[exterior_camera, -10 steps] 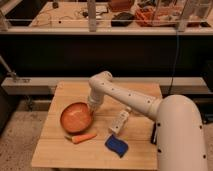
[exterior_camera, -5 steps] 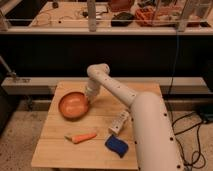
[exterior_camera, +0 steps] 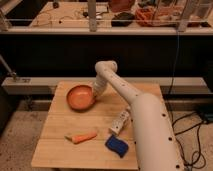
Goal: Drag the ceramic bowl in a circle
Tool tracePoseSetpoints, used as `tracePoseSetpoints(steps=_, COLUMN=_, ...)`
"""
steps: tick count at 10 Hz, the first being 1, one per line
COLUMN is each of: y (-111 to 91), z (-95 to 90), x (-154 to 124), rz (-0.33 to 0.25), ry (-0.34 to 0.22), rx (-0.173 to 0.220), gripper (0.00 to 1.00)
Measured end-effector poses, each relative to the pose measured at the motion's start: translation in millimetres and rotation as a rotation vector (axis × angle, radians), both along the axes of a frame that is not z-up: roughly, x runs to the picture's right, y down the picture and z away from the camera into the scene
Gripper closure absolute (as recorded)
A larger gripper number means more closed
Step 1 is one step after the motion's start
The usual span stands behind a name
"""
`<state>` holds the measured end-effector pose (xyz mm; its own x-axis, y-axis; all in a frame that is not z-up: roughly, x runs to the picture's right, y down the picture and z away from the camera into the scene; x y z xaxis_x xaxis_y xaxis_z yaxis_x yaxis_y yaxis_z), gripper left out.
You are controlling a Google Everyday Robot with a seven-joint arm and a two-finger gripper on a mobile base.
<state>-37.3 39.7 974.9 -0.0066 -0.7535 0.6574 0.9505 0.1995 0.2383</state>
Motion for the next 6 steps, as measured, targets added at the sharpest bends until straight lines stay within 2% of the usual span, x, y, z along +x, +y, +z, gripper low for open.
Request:
tracePoseSetpoints(steps=3, y=-5, z=-2.7, x=77, rz=0.064, ry=0.082, rx=-0.006, gripper=1.00)
tracePoseSetpoints(steps=4, y=-2, z=-7.8, x=101, rz=0.070, ry=0.094, rx=-0.010, gripper=1.00)
tracePoseSetpoints(steps=6, y=17, z=-28.3, x=134, rz=0.044, ry=0.105, rx=-0.010, gripper=1.00)
